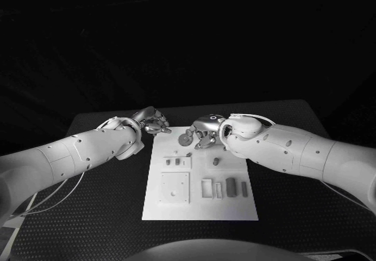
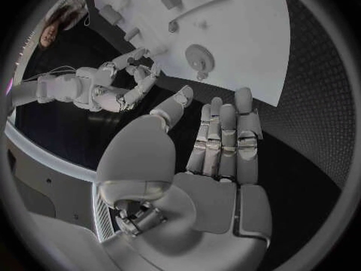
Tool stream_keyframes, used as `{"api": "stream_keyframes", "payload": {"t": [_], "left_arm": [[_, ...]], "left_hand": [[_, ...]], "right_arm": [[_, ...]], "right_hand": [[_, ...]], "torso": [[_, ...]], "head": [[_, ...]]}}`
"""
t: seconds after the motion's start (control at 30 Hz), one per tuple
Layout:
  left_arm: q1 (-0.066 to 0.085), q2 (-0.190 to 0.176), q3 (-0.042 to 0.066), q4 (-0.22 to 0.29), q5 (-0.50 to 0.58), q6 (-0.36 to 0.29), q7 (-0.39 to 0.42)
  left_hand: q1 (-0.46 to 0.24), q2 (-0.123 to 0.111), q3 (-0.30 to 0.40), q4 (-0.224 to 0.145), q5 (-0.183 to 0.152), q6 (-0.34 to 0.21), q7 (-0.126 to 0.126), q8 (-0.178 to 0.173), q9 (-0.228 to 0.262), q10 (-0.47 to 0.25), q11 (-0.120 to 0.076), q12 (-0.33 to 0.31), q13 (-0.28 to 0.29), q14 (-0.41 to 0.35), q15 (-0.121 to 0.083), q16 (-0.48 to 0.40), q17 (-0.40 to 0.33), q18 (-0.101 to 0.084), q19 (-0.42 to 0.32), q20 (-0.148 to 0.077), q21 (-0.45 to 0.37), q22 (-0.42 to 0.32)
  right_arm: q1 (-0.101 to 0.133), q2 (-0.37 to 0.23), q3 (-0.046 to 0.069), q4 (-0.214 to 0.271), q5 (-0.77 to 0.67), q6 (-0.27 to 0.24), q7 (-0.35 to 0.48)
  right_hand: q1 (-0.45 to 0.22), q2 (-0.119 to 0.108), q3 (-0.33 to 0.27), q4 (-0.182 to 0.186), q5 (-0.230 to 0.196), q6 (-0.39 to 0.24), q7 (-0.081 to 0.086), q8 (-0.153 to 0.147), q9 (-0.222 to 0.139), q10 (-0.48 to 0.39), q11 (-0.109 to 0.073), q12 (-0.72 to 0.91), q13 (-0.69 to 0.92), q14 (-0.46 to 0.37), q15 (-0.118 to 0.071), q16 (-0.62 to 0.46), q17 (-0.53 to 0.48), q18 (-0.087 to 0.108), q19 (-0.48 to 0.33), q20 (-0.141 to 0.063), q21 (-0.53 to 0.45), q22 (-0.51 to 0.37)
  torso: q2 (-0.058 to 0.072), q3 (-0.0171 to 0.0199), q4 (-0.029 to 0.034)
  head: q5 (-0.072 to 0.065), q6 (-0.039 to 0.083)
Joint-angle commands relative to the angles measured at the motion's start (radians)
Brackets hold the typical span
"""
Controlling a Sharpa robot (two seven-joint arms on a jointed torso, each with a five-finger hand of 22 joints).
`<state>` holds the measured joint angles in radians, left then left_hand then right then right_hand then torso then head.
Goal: Assemble the parts on the task board
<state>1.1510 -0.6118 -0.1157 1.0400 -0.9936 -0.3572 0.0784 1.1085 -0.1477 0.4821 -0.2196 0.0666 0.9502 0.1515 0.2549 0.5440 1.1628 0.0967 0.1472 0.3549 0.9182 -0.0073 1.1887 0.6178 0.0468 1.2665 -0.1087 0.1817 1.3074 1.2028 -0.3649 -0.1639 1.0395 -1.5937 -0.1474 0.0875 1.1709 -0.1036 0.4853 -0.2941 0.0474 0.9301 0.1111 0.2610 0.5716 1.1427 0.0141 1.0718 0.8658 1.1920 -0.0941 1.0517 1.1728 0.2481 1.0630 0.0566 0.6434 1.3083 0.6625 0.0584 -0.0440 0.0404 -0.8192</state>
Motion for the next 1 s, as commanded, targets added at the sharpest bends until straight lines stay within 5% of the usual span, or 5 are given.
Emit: {"api": "stream_keyframes", "payload": {"t": [0.03, 0.33, 0.73, 1.0], "left_arm": [[0.001, -0.003, 0.0, 0.01, 0.037, -0.019, 0.019], [0.003, -0.016, 0.001, 0.035, 0.073, -0.025, 0.022], [0.013, -0.027, 0.001, 0.059, 0.094, -0.033, 0.028], [0.014, -0.028, 0.001, 0.066, 0.101, -0.026, 0.028]], "left_hand": [[0.001, 0.011, 0.001, 0.004, 0.005, -0.005, 0.001, 0.002, 0.0, -0.007, 0.0, 0.005, 0.001, -0.006, -0.003, 0.0, 0.0, 0.044, -0.009, -0.001, 0.006, 0.025], [0.001, 0.012, 0.002, 0.003, 0.006, -0.005, 0.001, 0.002, 0.0, -0.008, 0.0, 0.007, 0.003, -0.006, -0.002, -0.001, 0.0, 0.044, -0.01, -0.001, 0.007, 0.025], [0.002, 0.012, 0.002, 0.003, 0.006, -0.005, 0.001, 0.002, 0.0, -0.01, 0.001, 0.009, 0.005, -0.005, -0.002, -0.001, 0.0, 0.044, -0.01, -0.001, 0.007, 0.024], [0.001, 0.012, 0.002, 0.004, 0.006, -0.006, 0.001, 0.002, 0.0, -0.012, 0.001, 0.01, 0.006, -0.005, -0.002, -0.002, -0.001, 0.044, -0.01, 0.0, 0.007, 0.024]], "right_arm": [[-0.003, 0.009, -0.003, -0.017, -0.053, 0.028, 0.006], [-0.017, 0.037, -0.029, -0.059, -0.069, 0.03, 0.012], [-0.037, 0.051, -0.031, -0.073, -0.071, 0.02, 0.013], [-0.038, 0.056, -0.031, -0.074, -0.068, -0.008, 0.011]], "right_hand": [[0.012, 0.001, 0.002, 0.001, 0.001, 0.011, 0.007, -0.007, -0.002, -0.025, -0.009, 0.02, 0.018, -0.001, -0.005, 0.027, 0.009, 0.014, 0.005, -0.004, 0.017, 0.026], [0.017, 0.002, 0.011, 0.0, 0.001, 0.009, 0.009, -0.014, -0.005, -0.037, -0.007, 0.06, 0.055, -0.013, -0.004, 0.091, 0.016, 0.014, -0.001, -0.012, 0.065, 0.024], [0.013, 0.009, 0.016, 0.001, 0.001, 0.004, 0.01, -0.023, -0.013, -0.032, -0.006, 0.123, 0.106, -0.006, -0.004, 0.178, 0.025, 0.014, 0.015, -0.029, 0.128, 0.024], [0.006, 0.014, 0.017, 0.001, 0.001, 0.002, 0.012, -0.026, -0.016, -0.03, -0.004, 0.132, 0.114, -0.006, -0.002, 0.195, 0.023, 0.014, 0.019, -0.033, 0.142, 0.023]], "torso": [[0.0, 0.0008, 0.0002], [0.004, -0.0007, 0.0085], [0.019, -0.0045, 0.0228], [0.019, -0.0057, 0.0231]], "head": [[0.002, 0.002], [0.003, 0.003], [-0.003, 0.005], [-0.001, 0.003]]}}
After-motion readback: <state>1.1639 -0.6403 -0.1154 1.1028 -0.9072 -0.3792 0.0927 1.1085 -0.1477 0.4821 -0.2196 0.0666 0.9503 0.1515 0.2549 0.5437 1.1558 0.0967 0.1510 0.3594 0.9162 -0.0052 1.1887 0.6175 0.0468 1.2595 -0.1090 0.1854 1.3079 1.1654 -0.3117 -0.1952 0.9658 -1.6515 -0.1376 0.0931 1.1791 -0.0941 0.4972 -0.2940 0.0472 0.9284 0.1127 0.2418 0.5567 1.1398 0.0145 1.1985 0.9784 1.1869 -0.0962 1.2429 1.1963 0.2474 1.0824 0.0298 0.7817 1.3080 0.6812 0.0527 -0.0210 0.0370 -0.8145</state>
